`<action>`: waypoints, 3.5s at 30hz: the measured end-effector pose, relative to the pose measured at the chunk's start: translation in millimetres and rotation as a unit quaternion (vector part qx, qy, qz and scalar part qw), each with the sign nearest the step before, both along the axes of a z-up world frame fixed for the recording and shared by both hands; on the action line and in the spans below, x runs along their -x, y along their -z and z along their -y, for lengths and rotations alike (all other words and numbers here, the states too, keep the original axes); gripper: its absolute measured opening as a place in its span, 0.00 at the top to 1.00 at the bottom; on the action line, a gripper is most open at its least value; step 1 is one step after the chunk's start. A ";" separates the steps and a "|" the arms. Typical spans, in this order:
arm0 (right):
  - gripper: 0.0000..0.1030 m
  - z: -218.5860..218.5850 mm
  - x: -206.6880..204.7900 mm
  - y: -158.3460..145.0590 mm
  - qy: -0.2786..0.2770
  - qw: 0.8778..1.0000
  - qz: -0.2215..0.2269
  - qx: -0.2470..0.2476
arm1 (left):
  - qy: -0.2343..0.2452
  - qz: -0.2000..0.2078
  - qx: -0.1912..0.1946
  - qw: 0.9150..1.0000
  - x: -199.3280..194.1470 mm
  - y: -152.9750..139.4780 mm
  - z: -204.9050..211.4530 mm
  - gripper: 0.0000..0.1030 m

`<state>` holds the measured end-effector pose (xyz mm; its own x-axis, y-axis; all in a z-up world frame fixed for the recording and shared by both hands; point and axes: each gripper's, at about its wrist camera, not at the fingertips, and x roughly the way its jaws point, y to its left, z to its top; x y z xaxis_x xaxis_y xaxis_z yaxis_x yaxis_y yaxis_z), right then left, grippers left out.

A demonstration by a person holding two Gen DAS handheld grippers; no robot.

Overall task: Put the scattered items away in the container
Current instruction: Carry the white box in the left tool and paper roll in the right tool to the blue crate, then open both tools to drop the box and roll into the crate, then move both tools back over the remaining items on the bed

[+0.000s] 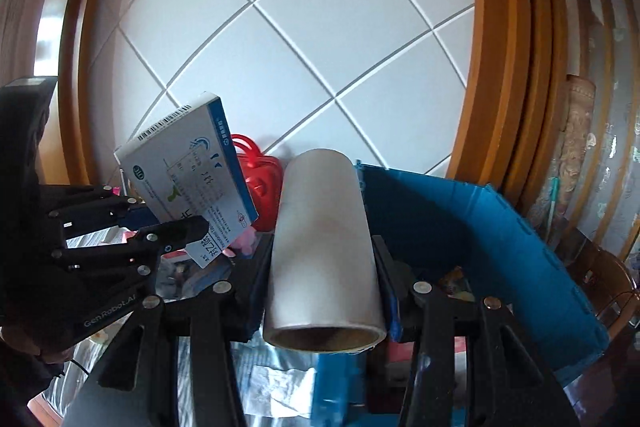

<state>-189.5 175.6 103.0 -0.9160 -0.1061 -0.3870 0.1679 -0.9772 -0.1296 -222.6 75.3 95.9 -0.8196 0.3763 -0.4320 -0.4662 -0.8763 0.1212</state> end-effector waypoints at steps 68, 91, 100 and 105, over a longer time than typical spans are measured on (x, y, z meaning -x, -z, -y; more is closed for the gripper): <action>0.23 94.9 15.4 51.0 -0.102 0.993 0.042 0.044 | -0.277 0.011 0.006 0.961 -69.8 84.6 216.9 0.04; 0.23 239.6 74.6 164.8 -0.245 0.958 0.147 0.013 | -0.440 0.121 0.021 0.889 -45.8 214.5 408.3 0.04; 0.23 297.4 107.8 208.2 -0.253 0.947 0.198 -0.001 | -0.444 0.203 0.020 0.873 1.6 274.8 475.0 0.04; 0.23 333.8 125.4 232.6 -0.256 0.942 0.215 -0.008 | -0.423 0.245 0.037 0.872 40.7 312.7 493.2 0.04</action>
